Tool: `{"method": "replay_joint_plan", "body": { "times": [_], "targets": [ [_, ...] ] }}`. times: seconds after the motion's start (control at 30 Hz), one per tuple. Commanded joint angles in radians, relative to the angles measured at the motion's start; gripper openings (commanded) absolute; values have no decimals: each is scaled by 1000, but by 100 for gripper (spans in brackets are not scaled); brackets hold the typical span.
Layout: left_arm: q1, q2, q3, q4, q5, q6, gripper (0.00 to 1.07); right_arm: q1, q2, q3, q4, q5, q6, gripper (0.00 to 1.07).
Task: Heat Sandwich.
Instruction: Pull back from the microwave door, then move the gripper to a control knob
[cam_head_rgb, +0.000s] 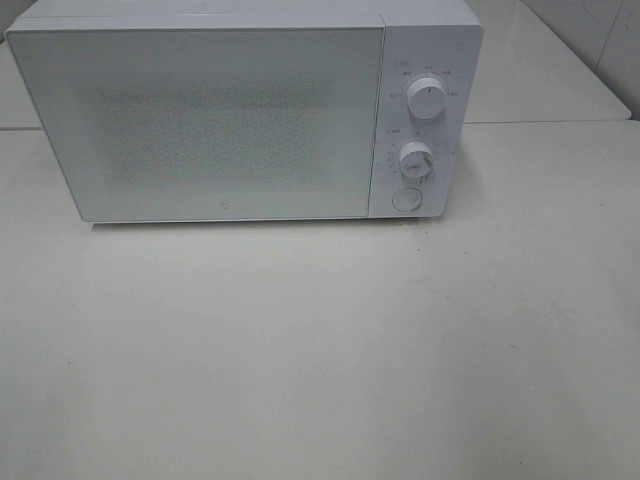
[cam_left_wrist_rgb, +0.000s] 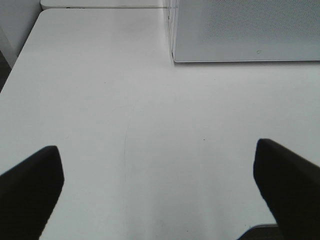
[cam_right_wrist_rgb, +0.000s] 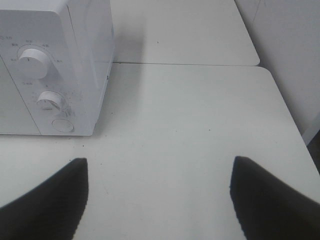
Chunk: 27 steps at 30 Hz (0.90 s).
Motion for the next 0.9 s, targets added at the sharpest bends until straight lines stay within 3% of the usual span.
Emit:
{"method": "replay_joint_plan", "body": {
  "times": [0.03, 0.6, 0.9],
  "targets": [
    [-4, -19, 2, -1, -13, -2, 98, -6, 59, -7, -4, -70, 7, 76],
    [-4, -19, 2, -1, -13, -2, 98, -6, 274, -7, -1, -318, 11, 76],
    [-4, -19, 2, -1, -13, -2, 98, -6, 417, 103, 1, -726, -13, 76]
  ]
}}
